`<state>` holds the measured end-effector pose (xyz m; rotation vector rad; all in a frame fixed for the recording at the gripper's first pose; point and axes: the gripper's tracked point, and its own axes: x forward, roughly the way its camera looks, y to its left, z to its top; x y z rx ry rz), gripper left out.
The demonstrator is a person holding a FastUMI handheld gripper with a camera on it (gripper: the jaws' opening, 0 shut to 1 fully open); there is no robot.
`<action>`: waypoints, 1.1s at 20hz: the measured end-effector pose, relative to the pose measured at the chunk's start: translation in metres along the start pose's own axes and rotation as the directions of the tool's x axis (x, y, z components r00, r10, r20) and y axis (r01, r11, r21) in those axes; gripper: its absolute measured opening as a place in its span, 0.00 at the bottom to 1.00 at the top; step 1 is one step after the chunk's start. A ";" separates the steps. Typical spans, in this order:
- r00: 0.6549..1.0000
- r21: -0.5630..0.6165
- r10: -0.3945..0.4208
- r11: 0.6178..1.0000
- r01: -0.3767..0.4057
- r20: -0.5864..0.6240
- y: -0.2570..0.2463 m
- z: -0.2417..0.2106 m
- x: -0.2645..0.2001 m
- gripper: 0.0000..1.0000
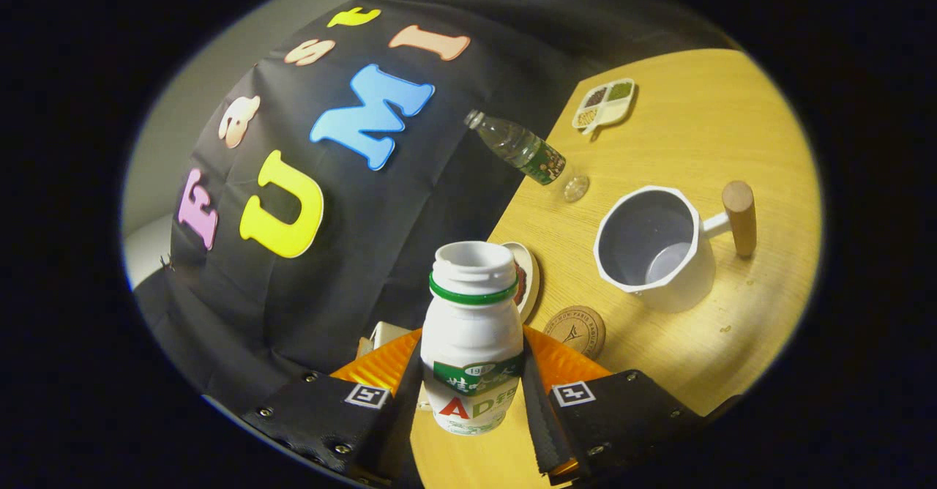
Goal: Take the bottle from table, then pour the juice into the cup, finally place the bottle on the coaster
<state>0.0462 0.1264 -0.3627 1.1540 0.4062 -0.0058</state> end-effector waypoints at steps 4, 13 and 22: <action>0.999 0.120 -0.025 0.993 0.022 0.021 -0.010 0.007 0.005 0.66; 0.999 0.290 -0.003 0.957 -0.010 0.044 -0.018 0.019 0.009 0.66; 0.999 0.422 -0.013 0.907 -0.009 0.051 -0.020 0.020 0.011 0.66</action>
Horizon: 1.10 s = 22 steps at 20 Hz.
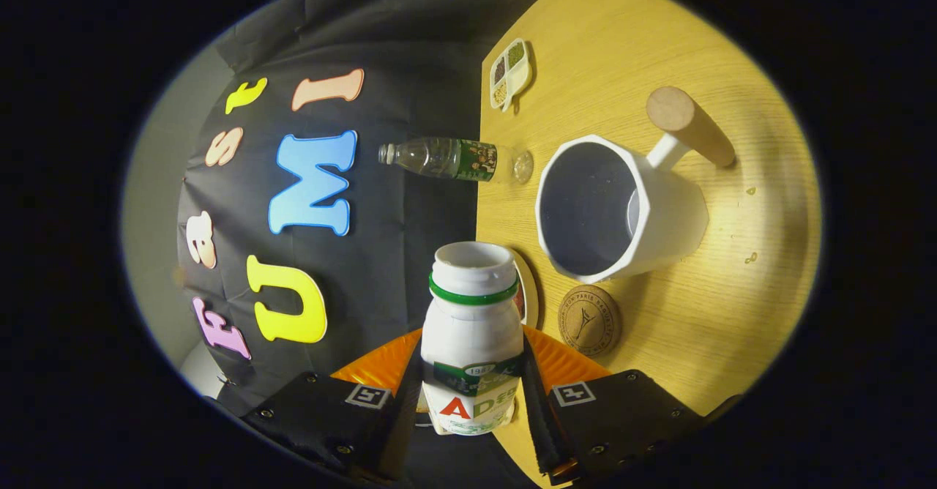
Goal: Take the bottle from table, then pour the juice into the cup, finally place the bottle on the coaster
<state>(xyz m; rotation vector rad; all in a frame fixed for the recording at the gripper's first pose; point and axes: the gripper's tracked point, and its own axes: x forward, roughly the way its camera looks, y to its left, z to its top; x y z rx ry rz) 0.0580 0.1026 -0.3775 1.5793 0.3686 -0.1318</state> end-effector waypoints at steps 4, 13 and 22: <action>1.000 0.047 0.017 0.999 -0.017 0.001 0.003 0.001 -0.001 0.66; 1.000 0.142 0.004 0.990 -0.004 0.006 0.010 0.004 0.004 0.66; 1.000 0.156 0.004 0.988 -0.005 0.007 0.016 0.007 0.004 0.66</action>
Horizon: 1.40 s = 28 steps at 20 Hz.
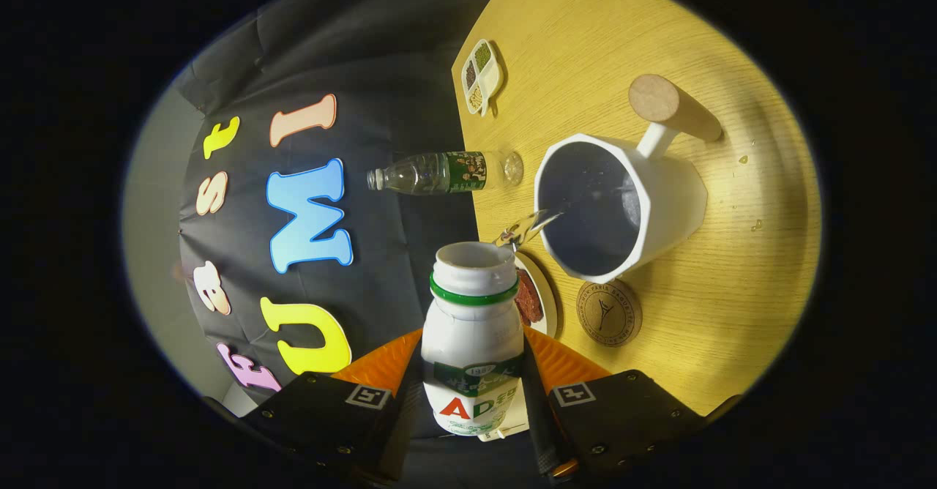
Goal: Take the bottle from table, then pour the juice into the cup, finally place the bottle on the coaster
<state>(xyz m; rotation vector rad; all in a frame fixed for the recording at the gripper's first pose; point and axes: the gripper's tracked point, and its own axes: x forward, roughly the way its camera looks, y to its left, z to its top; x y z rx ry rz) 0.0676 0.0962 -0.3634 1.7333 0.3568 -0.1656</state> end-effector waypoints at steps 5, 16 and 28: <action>1.000 0.006 0.006 1.000 -0.006 -0.001 0.003 -0.002 -0.001 0.66; 1.000 0.017 0.020 1.000 -0.020 0.001 0.006 -0.004 -0.003 0.66; 1.000 0.036 0.022 0.999 -0.023 0.007 0.007 -0.004 -0.002 0.66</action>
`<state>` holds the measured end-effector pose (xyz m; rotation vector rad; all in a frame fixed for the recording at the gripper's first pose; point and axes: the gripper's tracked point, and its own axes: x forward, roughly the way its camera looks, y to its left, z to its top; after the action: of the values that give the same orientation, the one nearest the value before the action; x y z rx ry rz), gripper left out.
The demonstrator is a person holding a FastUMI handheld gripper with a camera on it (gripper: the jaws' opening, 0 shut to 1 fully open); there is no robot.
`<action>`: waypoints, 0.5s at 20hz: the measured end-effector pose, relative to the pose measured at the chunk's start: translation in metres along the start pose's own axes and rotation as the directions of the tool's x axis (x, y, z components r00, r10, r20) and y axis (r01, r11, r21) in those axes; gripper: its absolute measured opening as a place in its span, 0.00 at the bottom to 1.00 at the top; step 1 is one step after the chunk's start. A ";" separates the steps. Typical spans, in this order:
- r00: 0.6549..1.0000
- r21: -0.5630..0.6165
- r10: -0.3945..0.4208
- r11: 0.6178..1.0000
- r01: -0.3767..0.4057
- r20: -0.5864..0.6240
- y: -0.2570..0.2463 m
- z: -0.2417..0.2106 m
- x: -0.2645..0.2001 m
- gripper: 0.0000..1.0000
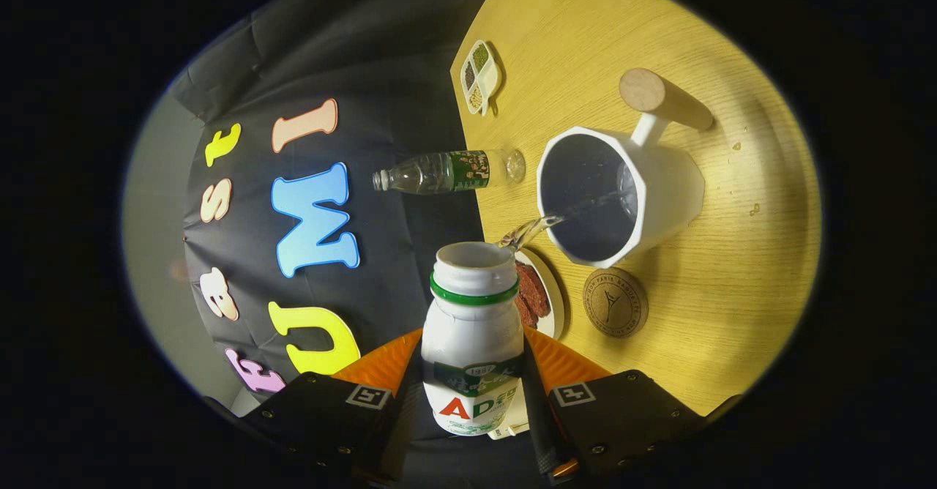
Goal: Take the bottle from table, then pour the juice into the cup, finally place the bottle on the coaster
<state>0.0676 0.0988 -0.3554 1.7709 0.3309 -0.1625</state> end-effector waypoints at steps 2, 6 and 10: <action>1.000 0.005 0.000 1.000 0.000 0.001 0.000 0.000 0.001 0.66; 1.000 0.011 0.000 1.000 0.000 0.000 -0.001 0.000 0.002 0.66; 1.000 0.027 -0.004 1.000 0.004 0.000 -0.003 0.000 0.002 0.66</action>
<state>0.0686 0.0996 -0.3591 1.7967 0.3331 -0.1705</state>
